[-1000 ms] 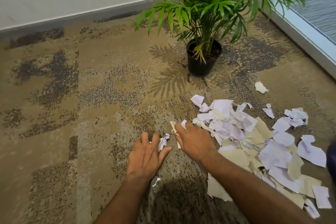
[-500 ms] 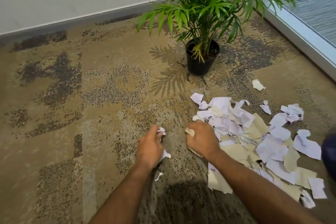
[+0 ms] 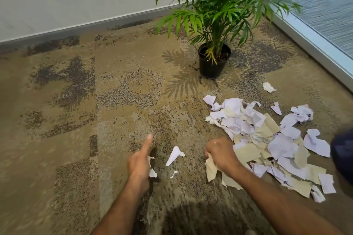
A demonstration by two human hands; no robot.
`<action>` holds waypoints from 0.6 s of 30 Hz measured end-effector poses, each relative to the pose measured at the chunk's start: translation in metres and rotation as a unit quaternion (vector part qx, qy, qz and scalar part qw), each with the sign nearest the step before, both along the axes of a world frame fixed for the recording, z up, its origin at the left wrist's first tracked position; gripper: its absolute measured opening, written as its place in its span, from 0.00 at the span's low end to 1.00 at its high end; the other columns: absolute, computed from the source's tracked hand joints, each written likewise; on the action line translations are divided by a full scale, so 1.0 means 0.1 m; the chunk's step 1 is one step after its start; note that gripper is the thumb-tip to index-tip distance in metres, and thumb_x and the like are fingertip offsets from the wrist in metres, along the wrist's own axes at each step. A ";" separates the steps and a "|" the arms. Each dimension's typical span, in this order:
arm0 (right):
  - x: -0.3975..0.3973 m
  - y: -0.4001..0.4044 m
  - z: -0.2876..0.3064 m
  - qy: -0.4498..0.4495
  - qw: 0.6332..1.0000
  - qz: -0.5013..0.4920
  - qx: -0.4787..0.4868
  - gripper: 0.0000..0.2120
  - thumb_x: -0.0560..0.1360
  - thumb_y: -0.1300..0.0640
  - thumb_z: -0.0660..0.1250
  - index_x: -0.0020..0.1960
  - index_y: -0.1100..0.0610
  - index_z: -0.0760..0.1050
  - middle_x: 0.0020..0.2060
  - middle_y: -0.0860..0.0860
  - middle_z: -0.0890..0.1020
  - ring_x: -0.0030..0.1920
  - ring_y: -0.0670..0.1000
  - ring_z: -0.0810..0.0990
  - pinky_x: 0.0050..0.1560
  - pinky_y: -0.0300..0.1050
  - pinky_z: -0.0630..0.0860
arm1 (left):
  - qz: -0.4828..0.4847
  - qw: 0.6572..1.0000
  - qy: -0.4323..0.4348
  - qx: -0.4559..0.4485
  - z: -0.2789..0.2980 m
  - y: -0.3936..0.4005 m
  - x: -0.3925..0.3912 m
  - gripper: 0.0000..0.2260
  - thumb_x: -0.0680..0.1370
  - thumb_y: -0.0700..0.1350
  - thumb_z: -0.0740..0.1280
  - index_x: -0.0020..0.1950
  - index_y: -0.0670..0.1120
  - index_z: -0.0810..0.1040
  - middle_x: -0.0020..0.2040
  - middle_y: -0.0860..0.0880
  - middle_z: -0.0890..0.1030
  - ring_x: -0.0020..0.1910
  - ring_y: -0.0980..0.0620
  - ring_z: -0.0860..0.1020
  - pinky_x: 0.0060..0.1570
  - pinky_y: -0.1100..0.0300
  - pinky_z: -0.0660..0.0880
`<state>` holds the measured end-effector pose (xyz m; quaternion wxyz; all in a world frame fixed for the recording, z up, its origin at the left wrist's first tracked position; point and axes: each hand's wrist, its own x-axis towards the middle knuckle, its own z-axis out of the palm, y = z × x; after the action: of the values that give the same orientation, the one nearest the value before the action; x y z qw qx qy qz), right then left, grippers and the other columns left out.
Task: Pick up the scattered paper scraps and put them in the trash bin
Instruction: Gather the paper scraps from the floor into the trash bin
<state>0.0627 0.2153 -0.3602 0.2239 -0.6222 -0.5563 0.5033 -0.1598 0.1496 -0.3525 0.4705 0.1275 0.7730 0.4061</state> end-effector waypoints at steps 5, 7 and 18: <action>-0.13 -0.31 0.01 -0.165 0.978 0.127 0.011 0.29 0.62 0.29 0.72 0.30 0.56 0.73 0.23 0.46 0.75 0.22 0.45 0.69 0.29 0.41 0.74 | -0.153 0.974 0.162 -0.043 -0.07 0.01 0.13 0.16 0.78 0.52 0.69 0.35 0.43 0.75 0.32 0.46 0.79 0.29 0.50 0.74 0.33 0.51 0.81; -0.16 -0.39 -0.01 -0.244 0.941 0.219 0.088 0.25 0.63 0.27 0.68 0.35 0.50 0.75 0.29 0.44 0.80 0.29 0.44 0.75 0.41 0.40 0.77 | -0.244 0.939 0.239 -0.032 -0.03 0.04 0.21 0.19 0.79 0.57 0.65 0.33 0.47 0.72 0.30 0.51 0.74 0.27 0.54 0.70 0.28 0.59 0.72; -0.51 -0.42 -0.13 -0.260 0.830 0.419 0.260 0.10 0.77 0.47 0.62 0.50 0.50 0.80 0.42 0.52 0.83 0.40 0.56 0.82 0.43 0.52 0.81 | -0.498 0.798 0.331 -0.067 -0.02 0.29 0.26 0.17 0.78 0.60 0.64 0.59 0.53 0.65 0.45 0.49 0.81 0.42 0.49 0.80 0.42 0.55 0.78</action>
<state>0.0113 0.1731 -0.3731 -0.0077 -0.3558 -0.9117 0.2051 -0.1335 0.1786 -0.3549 0.3306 0.5897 0.7369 -0.0046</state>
